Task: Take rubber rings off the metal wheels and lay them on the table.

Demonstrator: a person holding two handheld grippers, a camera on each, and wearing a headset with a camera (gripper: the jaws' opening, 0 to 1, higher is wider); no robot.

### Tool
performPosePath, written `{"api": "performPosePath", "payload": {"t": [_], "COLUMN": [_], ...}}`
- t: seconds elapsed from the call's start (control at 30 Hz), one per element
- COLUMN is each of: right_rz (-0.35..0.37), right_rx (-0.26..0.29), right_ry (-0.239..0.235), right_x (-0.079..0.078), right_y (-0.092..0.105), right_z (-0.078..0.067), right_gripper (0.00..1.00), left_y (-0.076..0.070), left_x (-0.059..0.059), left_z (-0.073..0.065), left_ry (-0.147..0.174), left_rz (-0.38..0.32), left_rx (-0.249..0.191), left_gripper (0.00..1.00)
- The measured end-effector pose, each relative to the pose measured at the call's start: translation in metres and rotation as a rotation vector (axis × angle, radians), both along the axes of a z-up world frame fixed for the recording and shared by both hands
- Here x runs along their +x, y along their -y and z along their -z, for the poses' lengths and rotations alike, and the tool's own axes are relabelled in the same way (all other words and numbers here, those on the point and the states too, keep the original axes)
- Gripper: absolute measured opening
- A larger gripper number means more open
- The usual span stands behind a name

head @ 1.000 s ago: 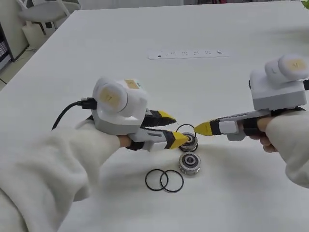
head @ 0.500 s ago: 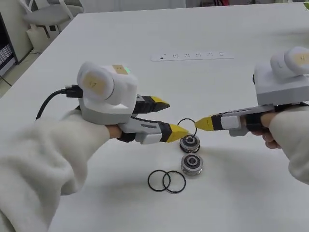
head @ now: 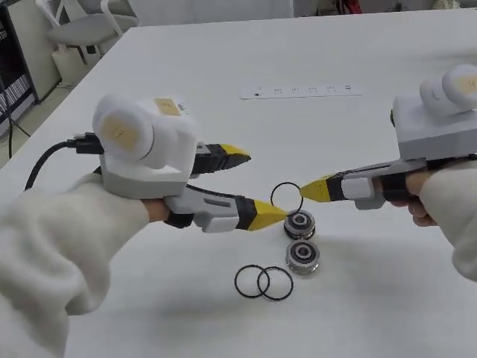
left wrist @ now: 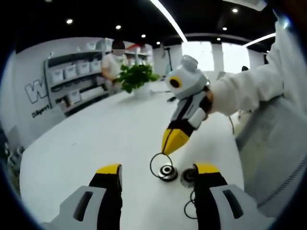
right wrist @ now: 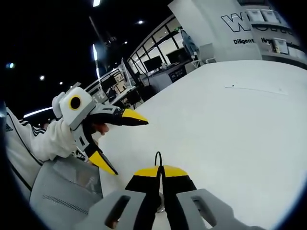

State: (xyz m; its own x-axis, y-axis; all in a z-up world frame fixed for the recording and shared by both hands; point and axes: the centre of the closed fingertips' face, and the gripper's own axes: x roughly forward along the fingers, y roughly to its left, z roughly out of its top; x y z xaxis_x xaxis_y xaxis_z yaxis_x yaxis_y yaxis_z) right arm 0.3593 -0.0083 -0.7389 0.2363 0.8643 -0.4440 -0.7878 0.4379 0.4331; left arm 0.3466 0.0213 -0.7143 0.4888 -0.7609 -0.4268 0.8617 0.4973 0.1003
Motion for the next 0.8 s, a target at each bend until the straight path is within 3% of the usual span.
{"api": "performPosePath", "payload": {"t": [0.17, 0.3, 0.57, 0.8], "right_rz": [-0.02, -0.03, -0.05, -0.069], "right_rx": [-0.01, -0.009, -0.003, -0.002], "right_ry": [0.013, 0.023, 0.042, 0.044], "right_x": [-0.004, -0.006, -0.01, -0.014], "right_y": [-0.004, -0.007, -0.012, -0.017], "right_z": [-0.002, -0.005, -0.012, -0.015], "right_gripper": [0.0, 0.0, 0.0, 0.0], "left_y": [-0.011, -0.019, -0.023, -0.031], "left_x": [0.0, -0.002, -0.02, -0.035], "left_z": [0.001, 0.005, 0.007, 0.005], "left_ry": [0.011, -0.01, -0.029, -0.047], "left_rz": [-0.027, -0.04, -0.017, -0.015], "left_rx": [0.026, 0.033, 0.041, 0.017], "left_gripper": [0.62, 0.63, 0.66, 0.7]}}
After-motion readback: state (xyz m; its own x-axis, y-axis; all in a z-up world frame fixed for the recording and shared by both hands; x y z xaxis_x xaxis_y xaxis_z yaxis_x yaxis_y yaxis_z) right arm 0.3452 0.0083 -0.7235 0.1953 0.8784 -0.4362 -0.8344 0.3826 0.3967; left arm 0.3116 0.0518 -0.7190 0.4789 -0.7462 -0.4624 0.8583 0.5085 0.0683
